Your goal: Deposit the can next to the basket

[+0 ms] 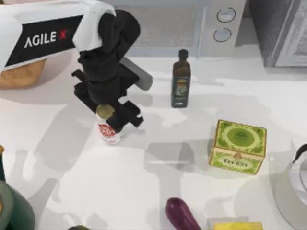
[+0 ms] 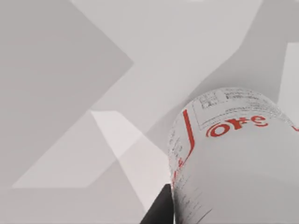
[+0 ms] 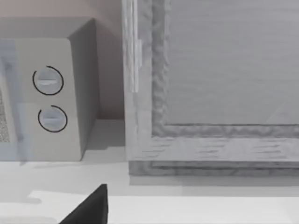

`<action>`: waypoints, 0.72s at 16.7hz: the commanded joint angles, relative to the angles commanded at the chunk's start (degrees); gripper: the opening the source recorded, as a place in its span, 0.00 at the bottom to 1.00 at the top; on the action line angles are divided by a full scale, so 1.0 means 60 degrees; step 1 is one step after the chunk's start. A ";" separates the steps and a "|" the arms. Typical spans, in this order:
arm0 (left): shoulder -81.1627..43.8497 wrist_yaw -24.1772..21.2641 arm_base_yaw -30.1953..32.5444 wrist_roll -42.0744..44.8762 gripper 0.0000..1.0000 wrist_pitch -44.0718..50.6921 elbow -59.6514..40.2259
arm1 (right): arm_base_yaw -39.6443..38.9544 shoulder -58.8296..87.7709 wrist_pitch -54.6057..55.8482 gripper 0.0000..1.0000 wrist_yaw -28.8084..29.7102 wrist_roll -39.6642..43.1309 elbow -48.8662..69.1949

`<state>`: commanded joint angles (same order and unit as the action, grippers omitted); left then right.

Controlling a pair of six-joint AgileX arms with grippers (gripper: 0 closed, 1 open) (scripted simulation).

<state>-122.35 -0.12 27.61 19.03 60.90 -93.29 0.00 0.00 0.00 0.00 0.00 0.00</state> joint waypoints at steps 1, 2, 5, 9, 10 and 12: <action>0.0000 0.0000 0.0000 0.0000 0.00 0.0000 0.0000 | 0.0000 0.0000 0.0000 1.00 0.0000 0.0000 0.0000; 0.0000 0.0000 0.0000 0.0000 0.00 0.0000 0.0000 | 0.0000 0.0000 0.0000 1.00 0.0000 0.0000 0.0000; 0.0000 0.0000 0.0000 0.0000 0.00 0.0000 0.0000 | 0.0000 0.0000 0.0000 1.00 0.0000 0.0000 0.0000; 0.0296 -0.0080 -0.0354 0.0092 0.00 0.0175 0.0023 | 0.0000 0.0000 0.0000 1.00 0.0000 0.0000 0.0000; 0.0504 -0.0135 -0.0662 0.0195 0.00 0.0299 0.0048 | 0.0000 0.0000 0.0000 1.00 0.0000 0.0000 0.0000; 0.0988 -0.0263 -0.1573 0.0491 0.00 0.0536 0.0165 | 0.0000 0.0000 0.0000 1.00 0.0000 0.0000 0.0000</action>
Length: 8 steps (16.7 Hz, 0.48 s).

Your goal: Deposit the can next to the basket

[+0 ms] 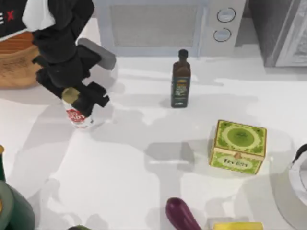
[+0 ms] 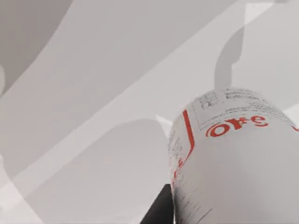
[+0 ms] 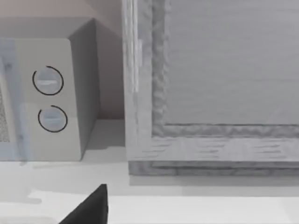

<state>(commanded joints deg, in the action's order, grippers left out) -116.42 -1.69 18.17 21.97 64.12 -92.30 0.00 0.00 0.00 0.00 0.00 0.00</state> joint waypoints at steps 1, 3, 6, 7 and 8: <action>0.0244 -0.0065 -0.0589 0.0165 0.00 0.0106 0.0084 | 0.0000 0.0000 0.0000 1.00 0.0000 0.0000 0.0000; 0.0736 -0.0150 -0.1928 0.0422 0.00 0.0277 0.0257 | 0.0000 0.0000 0.0000 1.00 0.0000 0.0000 0.0000; 0.1168 -0.0048 -0.3924 0.0374 0.00 0.0345 0.0545 | 0.0000 0.0000 0.0000 1.00 0.0000 0.0000 0.0000; 0.1190 0.0033 -0.4482 0.0229 0.00 0.0299 0.0636 | 0.0000 0.0000 0.0000 1.00 0.0000 0.0000 0.0000; 0.1140 0.0111 -0.4941 0.0039 0.00 0.0206 0.0728 | 0.0000 0.0000 0.0000 1.00 0.0000 0.0000 0.0000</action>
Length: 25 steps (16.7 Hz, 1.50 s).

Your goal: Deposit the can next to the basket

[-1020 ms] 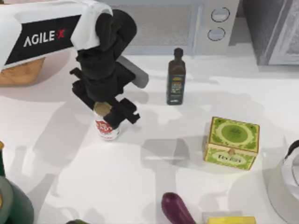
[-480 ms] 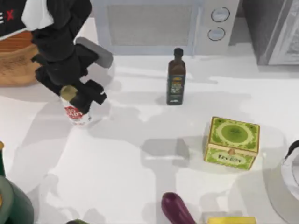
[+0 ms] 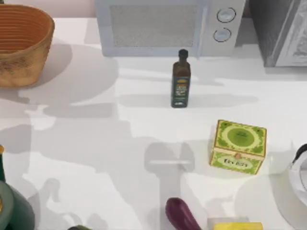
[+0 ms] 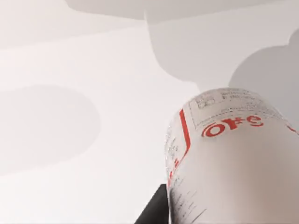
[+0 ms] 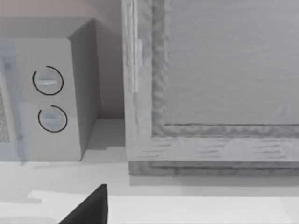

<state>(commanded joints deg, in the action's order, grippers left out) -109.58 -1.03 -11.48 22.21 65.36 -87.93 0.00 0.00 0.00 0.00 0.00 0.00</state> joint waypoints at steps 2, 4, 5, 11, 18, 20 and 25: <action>-0.0289 0.0106 -0.0617 -0.0399 0.00 -0.0295 0.0219 | 0.0000 0.0000 0.0000 1.00 0.0000 0.0000 0.0000; -0.0633 0.0148 -0.0840 -0.0643 0.00 -0.0597 0.0400 | 0.0000 0.0000 0.0000 1.00 0.0000 0.0000 0.0000; -0.0718 0.0152 -0.0858 -0.0677 0.00 -0.0672 0.0435 | 0.0000 0.0000 0.0000 1.00 0.0000 0.0000 0.0000; -0.0676 0.0157 -0.0846 -0.0575 0.00 -0.0681 0.0480 | 0.0000 0.0000 0.0000 1.00 0.0000 0.0000 0.0000; -0.0754 0.0147 -0.0961 -0.0599 0.00 -0.0912 0.0656 | 0.0000 0.0000 0.0000 1.00 0.0000 0.0000 0.0000; -0.0799 0.0152 -0.0860 -0.0674 0.00 -0.0951 0.0634 | 0.0000 0.0000 0.0000 1.00 0.0000 0.0000 0.0000; -0.0799 0.0152 -0.0860 -0.0674 0.15 -0.0951 0.0634 | 0.0000 0.0000 0.0000 1.00 0.0000 0.0000 0.0000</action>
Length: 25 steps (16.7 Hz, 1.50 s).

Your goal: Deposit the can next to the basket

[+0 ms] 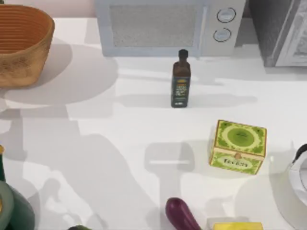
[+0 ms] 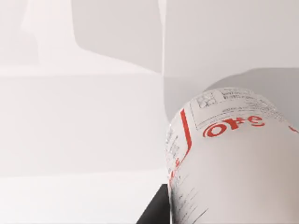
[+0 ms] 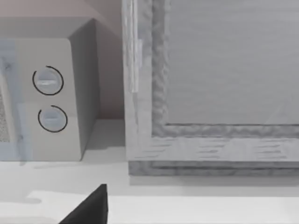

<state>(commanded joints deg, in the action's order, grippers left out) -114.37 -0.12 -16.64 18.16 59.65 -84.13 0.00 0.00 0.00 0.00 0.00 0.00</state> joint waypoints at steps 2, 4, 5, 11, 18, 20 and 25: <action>0.0000 0.0000 0.0000 0.0000 0.30 0.0000 0.0000 | 0.0000 0.0000 0.0000 1.00 0.0000 0.0000 0.0000; 0.0000 0.0000 0.0000 0.0000 0.45 0.0000 0.0000 | 0.0000 0.0000 0.0000 1.00 0.0000 0.0000 0.0000; 0.0000 0.0000 0.0000 0.0000 0.53 0.0000 0.0000 | 0.0000 0.0000 0.0000 1.00 0.0000 0.0000 0.0000; 0.0000 0.0000 0.0000 0.0000 0.98 0.0000 0.0000 | 0.0000 0.0000 0.0000 1.00 0.0000 0.0000 0.0000; 0.0000 0.0000 0.0000 0.0000 1.00 0.0000 0.0000 | 0.0000 0.0000 0.0000 1.00 0.0000 0.0000 0.0000; 0.0002 0.0000 -0.0013 0.0001 1.00 0.0001 0.0001 | 0.0000 0.0000 0.0000 1.00 0.0000 0.0000 0.0000; 0.0162 0.0037 -0.0168 -0.0041 1.00 0.0760 -0.0315 | 0.0000 0.0000 0.0000 1.00 0.0000 0.0000 0.0000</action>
<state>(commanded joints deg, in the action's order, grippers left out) -113.40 0.10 -17.65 17.92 64.21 -86.02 0.00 0.00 0.00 0.00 0.00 0.00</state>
